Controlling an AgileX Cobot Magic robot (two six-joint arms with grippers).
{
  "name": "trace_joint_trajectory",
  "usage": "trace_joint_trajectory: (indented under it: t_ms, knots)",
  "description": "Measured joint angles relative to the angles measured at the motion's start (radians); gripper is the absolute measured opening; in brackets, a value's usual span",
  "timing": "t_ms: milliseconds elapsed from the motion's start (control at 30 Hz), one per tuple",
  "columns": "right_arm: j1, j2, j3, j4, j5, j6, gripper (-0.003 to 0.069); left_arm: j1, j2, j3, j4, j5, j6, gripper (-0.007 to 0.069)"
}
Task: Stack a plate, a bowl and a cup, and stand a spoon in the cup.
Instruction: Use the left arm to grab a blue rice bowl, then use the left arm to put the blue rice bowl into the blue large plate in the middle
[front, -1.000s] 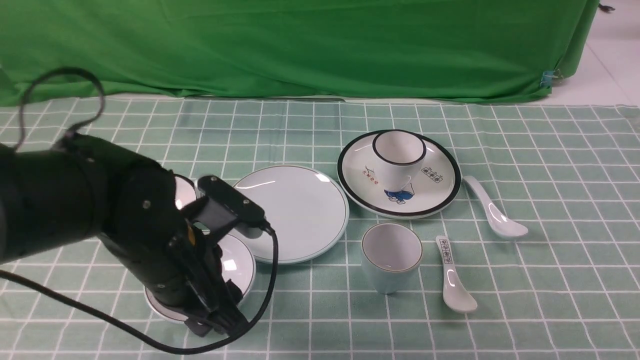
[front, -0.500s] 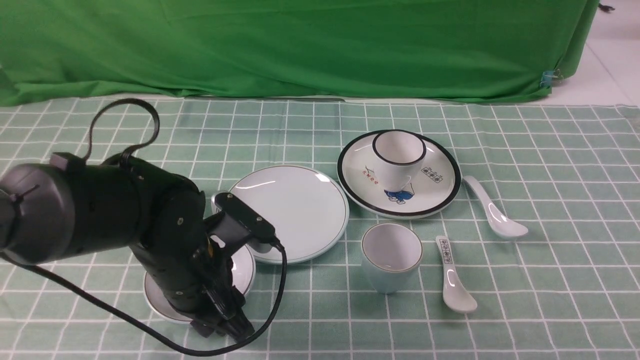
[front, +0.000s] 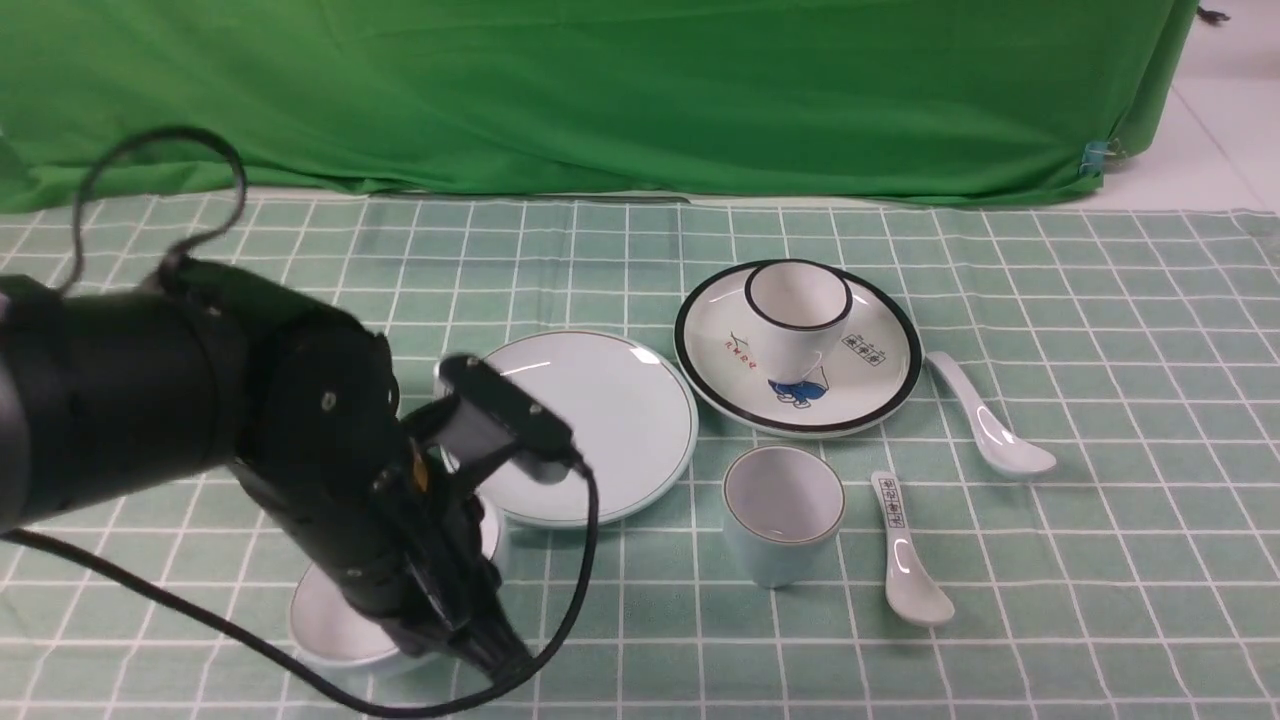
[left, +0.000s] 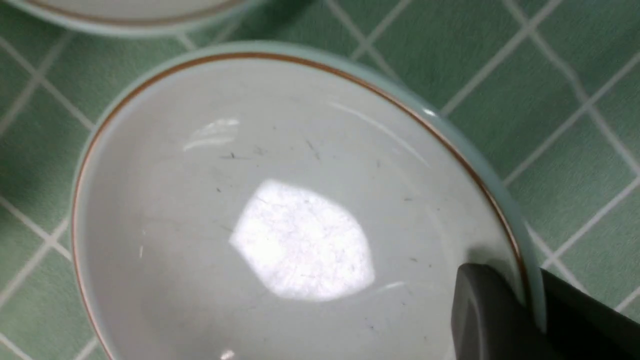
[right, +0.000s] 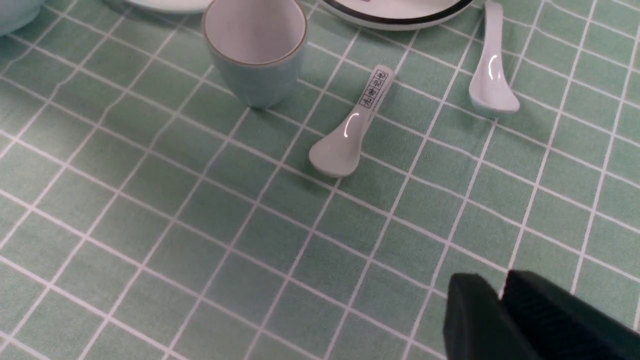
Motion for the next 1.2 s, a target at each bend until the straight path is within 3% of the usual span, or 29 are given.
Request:
trace_joint_trajectory:
  t_ms: [300,567,1033,1200]
  knots:
    - [0.0,0.0,0.0,0.0,-0.068,-0.001,0.0133,0.0,0.144,-0.226,0.047,-0.044,0.053,0.0022]
    - [0.0,0.0,0.0,0.0,-0.083,-0.001,0.0143,-0.002,0.384,-0.414,0.178,-0.091,0.073,0.0022]
    - [0.0,0.0,0.0,0.0,-0.083,-0.002,0.0146,-0.002,0.433,-0.436,0.12,-0.115,0.166,0.0037]
    - [0.0,0.0,0.0,0.0,-0.083,0.017,0.0192,-0.002,0.433,-0.436,0.068,-0.112,0.216,0.0118]
